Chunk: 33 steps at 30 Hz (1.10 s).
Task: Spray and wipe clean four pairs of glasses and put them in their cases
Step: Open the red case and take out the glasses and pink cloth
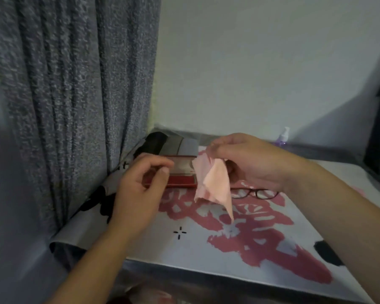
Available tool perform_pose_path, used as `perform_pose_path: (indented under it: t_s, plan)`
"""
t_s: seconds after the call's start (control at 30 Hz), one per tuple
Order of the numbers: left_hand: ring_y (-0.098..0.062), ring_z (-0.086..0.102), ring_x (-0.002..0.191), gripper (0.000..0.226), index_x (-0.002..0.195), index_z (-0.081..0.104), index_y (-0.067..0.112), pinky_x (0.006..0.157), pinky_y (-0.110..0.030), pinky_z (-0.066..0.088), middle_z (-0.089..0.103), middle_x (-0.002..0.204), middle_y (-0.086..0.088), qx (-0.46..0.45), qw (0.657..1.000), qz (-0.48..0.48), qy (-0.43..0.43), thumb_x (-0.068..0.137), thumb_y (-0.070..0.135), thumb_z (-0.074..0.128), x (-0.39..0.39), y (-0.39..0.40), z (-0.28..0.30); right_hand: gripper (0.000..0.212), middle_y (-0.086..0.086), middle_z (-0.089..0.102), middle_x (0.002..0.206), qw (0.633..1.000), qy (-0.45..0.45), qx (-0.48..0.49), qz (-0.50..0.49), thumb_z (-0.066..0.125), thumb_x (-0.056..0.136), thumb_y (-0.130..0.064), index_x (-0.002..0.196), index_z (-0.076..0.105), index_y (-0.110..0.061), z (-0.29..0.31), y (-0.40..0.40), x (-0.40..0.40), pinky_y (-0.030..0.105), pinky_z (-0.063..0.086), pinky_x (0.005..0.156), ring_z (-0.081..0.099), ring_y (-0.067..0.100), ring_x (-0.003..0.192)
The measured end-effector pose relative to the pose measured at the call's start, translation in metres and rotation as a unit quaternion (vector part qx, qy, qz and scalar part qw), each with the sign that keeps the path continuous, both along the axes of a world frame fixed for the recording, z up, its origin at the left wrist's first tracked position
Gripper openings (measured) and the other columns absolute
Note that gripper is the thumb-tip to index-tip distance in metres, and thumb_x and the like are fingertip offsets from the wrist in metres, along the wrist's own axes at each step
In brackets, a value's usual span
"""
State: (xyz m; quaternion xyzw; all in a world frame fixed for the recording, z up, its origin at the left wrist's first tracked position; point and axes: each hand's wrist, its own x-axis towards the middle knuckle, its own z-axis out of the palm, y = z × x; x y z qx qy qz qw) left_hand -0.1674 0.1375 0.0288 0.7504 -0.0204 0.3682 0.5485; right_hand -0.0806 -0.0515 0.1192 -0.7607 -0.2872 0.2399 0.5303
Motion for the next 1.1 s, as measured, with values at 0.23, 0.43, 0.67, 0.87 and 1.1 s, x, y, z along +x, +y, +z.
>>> perform_pose_path:
  t_s: [0.23,0.43,0.67,0.87,1.1]
  plan:
    - [-0.006,0.063,0.095,0.026,0.098,0.066,0.033,0.082,-0.025,0.052,0.067,0.100,0.013,0.018,0.978,-0.186,0.087,0.077,0.035,0.081,-0.019,-0.084,0.007,0.019,0.011,0.062,0.071,0.967,0.156,0.111,-0.168,0.055,0.101,-0.022,0.089,0.059,-0.008,-0.030,-0.056,-0.028,0.042,0.052,0.064,0.062,0.025,0.064]
    - [0.008,0.057,0.091,0.010,0.090,0.070,0.034,0.073,-0.004,0.038,0.066,0.097,0.020,0.078,0.972,-0.160,0.152,0.086,0.026,0.075,-0.011,-0.124,0.014,0.021,0.016,0.064,0.077,0.933,0.183,0.174,-0.256,0.054,0.103,-0.017,0.100,0.065,0.000,-0.048,-0.090,-0.037,0.048,0.058,0.068,0.065,0.029,0.069]
    - [-0.021,0.062,0.075,0.023,0.078,0.064,0.005,0.075,-0.031,0.051,0.068,0.083,-0.024,-0.171,0.928,-0.250,0.217,0.095,0.021,0.066,-0.005,-0.142,0.031,0.039,0.006,0.066,0.073,0.940,-0.134,0.025,-0.312,0.049,0.101,-0.046,0.085,0.062,-0.013,-0.055,-0.109,-0.057,0.039,0.059,0.067,0.065,0.015,0.062]
    - [-0.026,0.064,0.074,0.023,0.074,0.072,0.010,0.075,-0.037,0.059,0.069,0.078,-0.017,-0.191,0.922,-0.267,0.207,0.082,0.033,0.071,-0.008,-0.144,0.042,0.034,0.014,0.075,0.089,0.971,-0.101,0.160,-0.149,0.067,0.081,-0.031,0.096,0.071,-0.001,-0.053,-0.124,-0.076,0.036,0.061,0.082,0.073,0.029,0.086]
    - [-0.012,0.057,0.055,0.024,0.072,0.072,0.005,0.054,-0.019,0.048,0.065,0.062,-0.008,-0.167,0.948,-0.201,0.180,0.078,0.027,0.077,-0.012,-0.146,0.034,0.017,0.014,0.076,0.088,0.972,-0.076,0.145,-0.169,0.072,0.087,-0.019,0.091,0.075,-0.003,-0.058,-0.123,-0.071,0.037,0.059,0.083,0.074,0.027,0.086]
